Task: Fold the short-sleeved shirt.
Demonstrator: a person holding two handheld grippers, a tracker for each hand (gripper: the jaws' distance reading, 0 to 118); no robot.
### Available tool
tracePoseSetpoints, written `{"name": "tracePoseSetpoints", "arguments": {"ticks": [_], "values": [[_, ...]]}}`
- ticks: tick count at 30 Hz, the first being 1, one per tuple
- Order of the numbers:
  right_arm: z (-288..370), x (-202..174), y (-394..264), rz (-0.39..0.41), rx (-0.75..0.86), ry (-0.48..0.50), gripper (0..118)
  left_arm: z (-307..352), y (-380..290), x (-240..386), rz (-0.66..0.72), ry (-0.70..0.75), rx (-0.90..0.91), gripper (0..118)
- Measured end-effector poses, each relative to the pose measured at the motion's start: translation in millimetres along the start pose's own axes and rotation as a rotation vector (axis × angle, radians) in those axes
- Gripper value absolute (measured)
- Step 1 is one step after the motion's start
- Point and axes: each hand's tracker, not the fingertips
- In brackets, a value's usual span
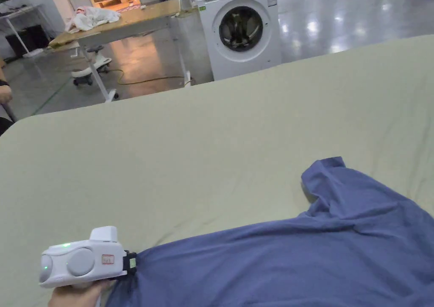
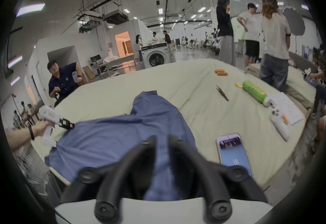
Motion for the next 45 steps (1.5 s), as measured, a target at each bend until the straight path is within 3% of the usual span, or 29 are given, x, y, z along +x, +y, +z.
{"name": "tracePoseSetpoints", "arguments": {"ticks": [1, 2, 5, 8, 12, 15, 19, 21, 22, 23, 27, 30, 34, 37, 45], "values": [[-19, 5, 16, -0.039, -0.047, 0.016, 70, 1, 2, -1, 0.0, -0.001, -0.008, 3], [-37, 9, 28, -0.066, -0.063, 0.032, 79, -1, 2, -2, -0.006, -0.002, -0.016, 3], [-103, 18, 67, -0.066, -0.174, 0.044, 79, -2, 4, -1, -0.001, 0.002, -0.031, 3], [-168, 26, 88, 0.003, -0.29, 0.057, 79, 4, 1, 8, -0.016, 0.012, -0.037, 3], [-230, 33, 91, 0.074, -0.434, -0.105, 79, 10, -6, 15, -0.006, 0.016, -0.025, 3], [-258, 40, 81, 0.072, -0.56, -0.165, 78, 12, -12, 20, -0.026, 0.03, 0.008, 3], [-258, 35, 72, 0.067, -0.54, -0.206, 64, 14, -12, 23, -0.043, 0.04, 0.012, 3], [-251, 24, 71, 0.133, -0.519, -0.205, 37, 14, -14, 26, -0.048, 0.048, 0.019, 3], [-250, 20, 70, 0.135, -0.527, -0.169, 12, 12, -13, 25, -0.051, 0.056, 0.022, 3], [-248, 18, 70, 0.129, -0.533, -0.161, 4, 13, -12, 27, -0.057, 0.062, 0.022, 3], [-228, 11, 76, 0.137, -0.471, -0.184, 2, 33, -5, 20, -0.062, 0.043, 0.044, 0], [-186, 14, 91, 0.153, -0.371, -0.092, 1, 77, -13, 1, -0.017, -0.058, 0.166, 0], [-104, 10, 88, 0.139, -0.251, -0.041, 1, 156, -54, -19, -0.01, -0.135, 0.323, 0], [-54, 12, 60, 0.113, -0.166, -0.035, 1, 197, -98, -27, -0.034, -0.15, 0.333, 0], [30, 14, -36, 0.109, -0.209, -0.047, 1, 222, -209, -22, 0.019, -0.149, 0.231, 0]]}}
